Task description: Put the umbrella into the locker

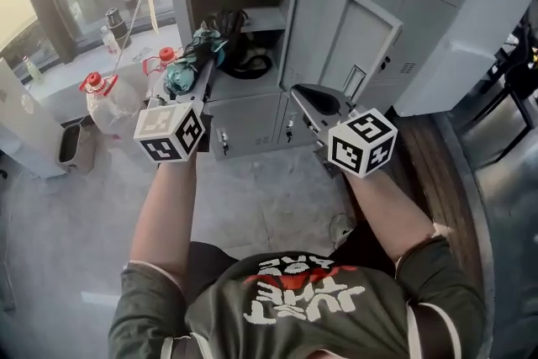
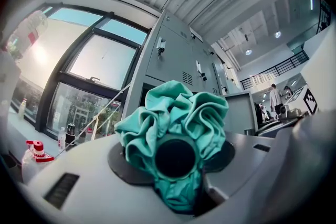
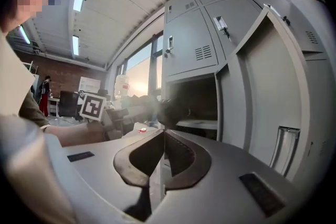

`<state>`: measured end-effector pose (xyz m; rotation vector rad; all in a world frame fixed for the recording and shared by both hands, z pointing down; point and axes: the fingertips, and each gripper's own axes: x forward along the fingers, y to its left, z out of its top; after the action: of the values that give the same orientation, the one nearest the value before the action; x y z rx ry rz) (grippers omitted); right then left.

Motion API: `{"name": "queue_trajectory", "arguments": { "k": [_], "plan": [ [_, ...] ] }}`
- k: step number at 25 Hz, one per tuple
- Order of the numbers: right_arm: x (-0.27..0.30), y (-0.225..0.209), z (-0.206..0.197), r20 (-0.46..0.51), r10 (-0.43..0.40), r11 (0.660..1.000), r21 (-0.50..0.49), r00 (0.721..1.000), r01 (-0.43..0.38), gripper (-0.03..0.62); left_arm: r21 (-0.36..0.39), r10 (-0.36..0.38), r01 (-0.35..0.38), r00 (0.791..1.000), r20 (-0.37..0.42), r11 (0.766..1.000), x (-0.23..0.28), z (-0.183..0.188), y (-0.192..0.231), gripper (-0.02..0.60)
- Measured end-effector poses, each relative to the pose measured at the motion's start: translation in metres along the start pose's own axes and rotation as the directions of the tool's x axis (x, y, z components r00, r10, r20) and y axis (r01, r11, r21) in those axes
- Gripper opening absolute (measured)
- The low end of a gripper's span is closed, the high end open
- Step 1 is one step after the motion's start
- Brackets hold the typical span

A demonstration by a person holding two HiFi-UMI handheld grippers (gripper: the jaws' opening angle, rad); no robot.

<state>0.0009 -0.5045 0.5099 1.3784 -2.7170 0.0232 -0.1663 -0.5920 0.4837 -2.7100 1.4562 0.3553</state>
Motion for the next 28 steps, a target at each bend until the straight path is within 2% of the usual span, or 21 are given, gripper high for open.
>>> {"name": "queue_trajectory", "arguments": {
  "k": [9, 16, 28],
  "plan": [
    [0.01, -0.01, -0.015, -0.015, 0.029, 1.0, 0.001, 0.999, -0.029, 0.033, 0.064, 0.052, -0.051, 0.999, -0.004, 0.997, 0.042, -0.006, -0.001, 0.209],
    [0.006, -0.02, -0.029, -0.031, 0.047, 0.999, 0.018, 0.998, -0.047, 0.034, 0.085, 0.106, -0.102, 0.993, -0.05, 0.991, 0.08, -0.02, -0.005, 0.209],
    [-0.005, -0.034, -0.045, -0.037, 0.078, 0.997, 0.026, 0.996, -0.077, 0.034, 0.172, 0.193, -0.169, 0.973, -0.13, 0.97, 0.142, -0.047, 0.005, 0.21]
  ]
}}
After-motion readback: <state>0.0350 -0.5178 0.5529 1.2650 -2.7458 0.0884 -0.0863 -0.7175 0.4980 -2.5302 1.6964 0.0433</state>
